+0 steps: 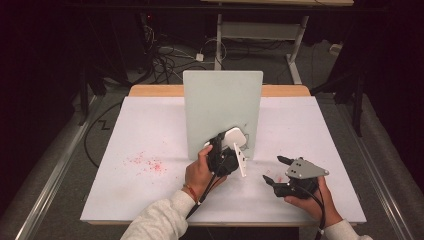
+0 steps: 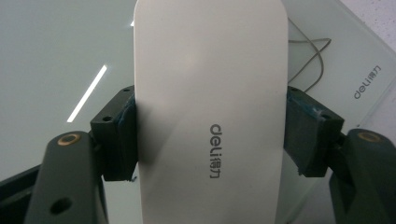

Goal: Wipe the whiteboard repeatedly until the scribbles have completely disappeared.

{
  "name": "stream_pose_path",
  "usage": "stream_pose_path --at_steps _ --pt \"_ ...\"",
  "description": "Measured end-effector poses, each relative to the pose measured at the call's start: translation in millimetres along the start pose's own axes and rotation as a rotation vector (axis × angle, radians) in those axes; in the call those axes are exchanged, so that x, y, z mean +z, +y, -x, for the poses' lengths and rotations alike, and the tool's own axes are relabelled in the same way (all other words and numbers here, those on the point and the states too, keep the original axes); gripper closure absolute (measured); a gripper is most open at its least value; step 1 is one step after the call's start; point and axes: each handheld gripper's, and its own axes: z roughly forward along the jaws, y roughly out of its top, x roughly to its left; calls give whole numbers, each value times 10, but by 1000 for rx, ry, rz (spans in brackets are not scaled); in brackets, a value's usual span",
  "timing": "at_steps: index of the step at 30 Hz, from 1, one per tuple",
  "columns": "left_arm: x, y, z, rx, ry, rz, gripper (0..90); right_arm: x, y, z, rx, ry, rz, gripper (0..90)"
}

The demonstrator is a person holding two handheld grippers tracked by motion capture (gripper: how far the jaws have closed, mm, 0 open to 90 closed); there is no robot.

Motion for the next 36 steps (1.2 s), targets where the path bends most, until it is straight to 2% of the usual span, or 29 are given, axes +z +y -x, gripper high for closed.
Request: stream_pose_path --at_steps 4,10,14,17,20,23,24,28,34,35,36 --pt "21 53 -8 -12 -14 0 286 7 -2 -3 -2 2 -1 242" --pt "66 216 30 -24 -19 22 285 15 -1 -10 -3 4 -4 242" --pt "78 331 1 -24 -29 29 284 10 -8 1 1 0 -3 242" --pt "89 413 -29 -43 -30 45 284 8 -9 4 1 -1 -2 242" --pt "98 437 -5 -35 -20 48 284 -3 -7 9 2 -3 5 242" --pt "94 390 42 -11 -38 38 285 -20 -6 25 5 -9 15 242" --pt "91 361 78 17 -38 27 285 -27 -6 28 8 -13 19 242" --pt "83 206 190 55 -47 9 285 -44 1 30 7 -19 27 242" --pt "45 -18 181 93 -64 -22 285 -43 4 25 5 -21 25 242" --pt "28 -52 159 110 -67 -40 285 -41 4 25 4 -21 23 242" --pt "20 -85 149 110 -69 -47 285 -42 4 24 5 -21 23 242"
